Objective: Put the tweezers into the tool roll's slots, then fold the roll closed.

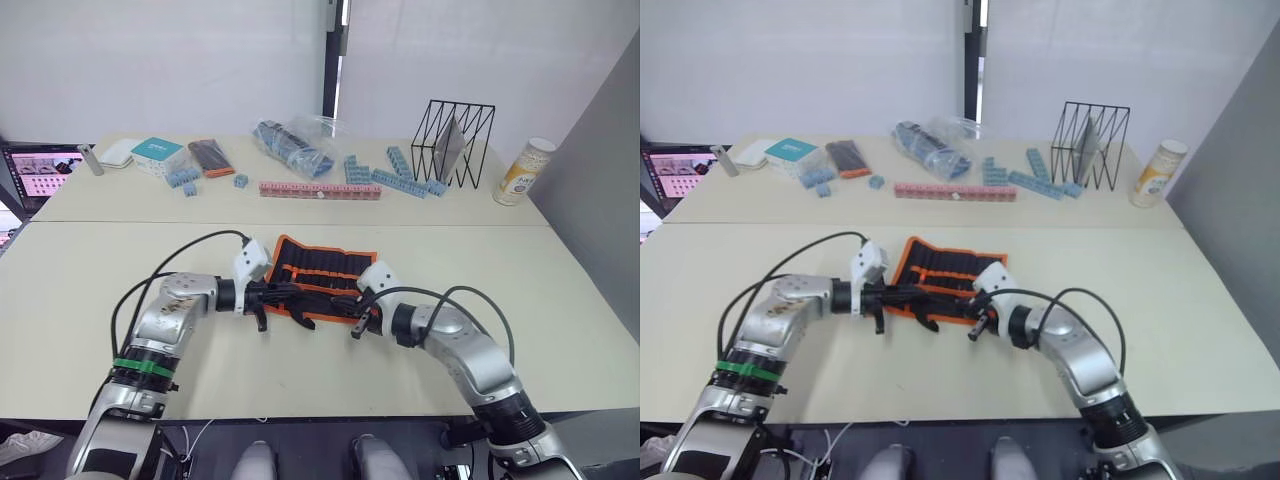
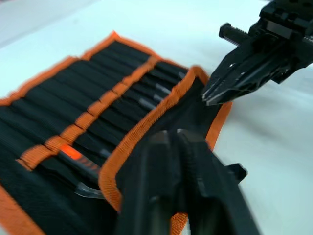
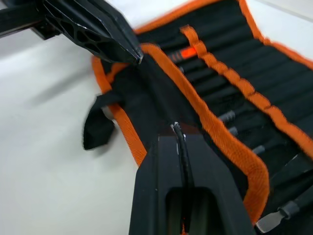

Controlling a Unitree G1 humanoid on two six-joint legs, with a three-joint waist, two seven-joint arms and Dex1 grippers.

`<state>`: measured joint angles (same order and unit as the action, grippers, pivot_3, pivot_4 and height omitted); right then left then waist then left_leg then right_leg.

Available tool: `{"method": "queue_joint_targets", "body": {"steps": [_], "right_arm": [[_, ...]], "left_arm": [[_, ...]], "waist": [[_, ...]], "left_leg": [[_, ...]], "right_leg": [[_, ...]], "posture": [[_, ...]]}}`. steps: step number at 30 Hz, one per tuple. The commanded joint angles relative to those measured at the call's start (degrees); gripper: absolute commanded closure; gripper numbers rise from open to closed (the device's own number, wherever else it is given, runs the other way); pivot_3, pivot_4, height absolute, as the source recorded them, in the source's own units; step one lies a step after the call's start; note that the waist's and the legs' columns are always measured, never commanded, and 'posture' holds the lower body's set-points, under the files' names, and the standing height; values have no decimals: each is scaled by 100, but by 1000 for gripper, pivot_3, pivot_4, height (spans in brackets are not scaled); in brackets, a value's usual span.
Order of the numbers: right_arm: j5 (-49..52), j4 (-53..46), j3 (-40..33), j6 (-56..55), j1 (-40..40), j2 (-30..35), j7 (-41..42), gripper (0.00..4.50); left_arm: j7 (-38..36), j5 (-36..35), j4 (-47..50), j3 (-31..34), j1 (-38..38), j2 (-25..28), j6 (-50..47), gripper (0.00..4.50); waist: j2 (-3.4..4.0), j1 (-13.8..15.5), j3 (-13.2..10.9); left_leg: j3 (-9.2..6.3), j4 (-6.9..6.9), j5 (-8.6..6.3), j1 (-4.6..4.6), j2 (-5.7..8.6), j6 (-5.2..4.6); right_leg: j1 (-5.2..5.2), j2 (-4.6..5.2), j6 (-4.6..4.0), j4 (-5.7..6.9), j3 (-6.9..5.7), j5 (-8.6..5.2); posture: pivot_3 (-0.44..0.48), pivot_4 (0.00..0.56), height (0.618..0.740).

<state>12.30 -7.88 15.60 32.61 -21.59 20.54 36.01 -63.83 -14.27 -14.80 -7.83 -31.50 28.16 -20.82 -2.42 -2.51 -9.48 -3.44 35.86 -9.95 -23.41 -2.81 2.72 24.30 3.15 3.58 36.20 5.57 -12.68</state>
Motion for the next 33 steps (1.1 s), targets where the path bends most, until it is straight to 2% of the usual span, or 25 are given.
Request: {"method": "queue_joint_targets", "body": {"steps": [1, 6, 12, 20, 24, 28, 33], "right_arm": [[-207, 159, 29, -227, -167, -168, -173, 4500], [-833, 688, 317, -380, -210, -147, -439, 4500], [-946, 623, -137, -472, 4, -28, -791, 4500], [-988, 522, -298, -540, 201, -15, -865, 4500], [-798, 233, -410, -423, 166, -149, -873, 4500], [-568, -104, -528, -626, 155, -256, -692, 4500], [-541, -146, -304, -977, 247, -605, -617, 4500]], "left_arm": [[251, 216, -96, -110, -153, -176, 252, 4483], [638, 648, -442, -340, -150, -360, 380, 4483], [664, 849, -541, -441, 234, -170, 444, 4483], [716, 435, -1103, 110, 98, -256, 831, 4483], [585, 75, -764, 291, 144, -323, 778, 4483], [409, -598, -151, 668, 194, -413, 479, 4483], [477, -571, 162, 542, 384, -524, 459, 4483]], "waist": [[0, 0, 0], [0, 0, 0], [7, 12, 5], [8, -12, 5], [8, -27, 5], [9, -20, 2], [10, -13, 2]], "left_leg": [[0, 0, 0, -1, 0, 0], [0, 0, 0, 1, 0, 0], [1, 4, 0, 23, 1, 0], [4, 8, 13, 31, 0, -20], [7, 8, 19, 28, -1, -29], [8, 8, 20, 11, -1, -31], [6, -9, 15, 8, 0, -24]], "right_leg": [[0, 0, 1, -1, 0, 0], [-1, 0, 2, 0, 0, 1], [-23, 2, -5, -2, 1, -3], [-26, 1, -34, -2, 1, -20], [-19, 1, -35, -3, 2, -19], [-5, 1, -35, -2, 3, -17], [-5, 1, 1, -5, 4, 7]], "posture": [[0, 150, 737], [0, 150, 737], [0, 150, 737], [0, 150, 737], [0, 150, 737], [0, 150, 737], [0, 150, 737]]}}
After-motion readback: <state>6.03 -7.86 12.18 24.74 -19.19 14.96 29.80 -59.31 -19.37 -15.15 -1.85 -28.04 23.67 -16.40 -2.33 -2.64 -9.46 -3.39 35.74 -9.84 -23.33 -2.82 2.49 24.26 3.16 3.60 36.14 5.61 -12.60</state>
